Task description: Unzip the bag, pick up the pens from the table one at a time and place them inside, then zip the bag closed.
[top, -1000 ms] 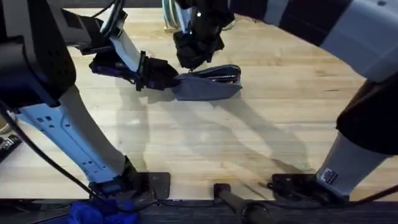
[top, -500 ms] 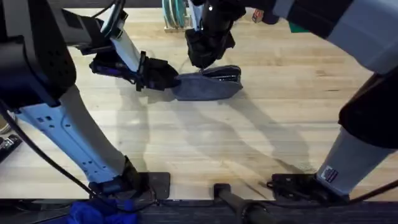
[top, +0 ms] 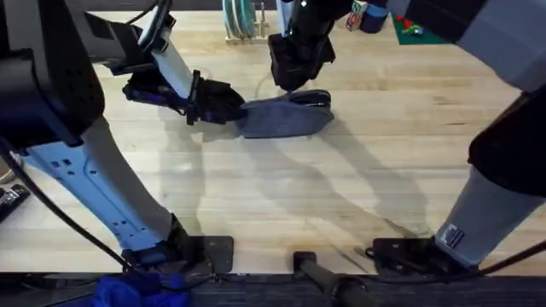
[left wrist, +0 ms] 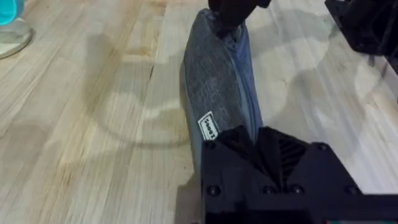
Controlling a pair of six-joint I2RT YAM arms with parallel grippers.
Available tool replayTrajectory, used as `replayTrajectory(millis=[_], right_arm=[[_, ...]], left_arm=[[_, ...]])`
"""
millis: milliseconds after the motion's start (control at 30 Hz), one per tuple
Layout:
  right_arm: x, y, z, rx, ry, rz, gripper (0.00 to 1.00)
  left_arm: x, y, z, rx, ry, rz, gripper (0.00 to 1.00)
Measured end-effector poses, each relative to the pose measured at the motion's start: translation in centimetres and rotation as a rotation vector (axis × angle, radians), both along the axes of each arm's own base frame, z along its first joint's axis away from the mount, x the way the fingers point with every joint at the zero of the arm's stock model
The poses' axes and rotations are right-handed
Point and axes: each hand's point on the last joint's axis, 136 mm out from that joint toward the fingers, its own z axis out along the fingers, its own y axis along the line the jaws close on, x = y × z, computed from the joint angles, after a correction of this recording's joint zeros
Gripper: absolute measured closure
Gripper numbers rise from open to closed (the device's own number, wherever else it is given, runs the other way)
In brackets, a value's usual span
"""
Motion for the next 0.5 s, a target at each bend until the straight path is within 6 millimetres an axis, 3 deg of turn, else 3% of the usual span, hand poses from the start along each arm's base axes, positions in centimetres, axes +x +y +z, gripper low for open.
replayTrajectory(millis=[500], right_arm=[[-0.08,-1.08,-0.13,-0.012,0.027,0.025,0.968]], left_arm=[[-0.01,0.0,-0.01,0.0,0.001,0.0,0.959]])
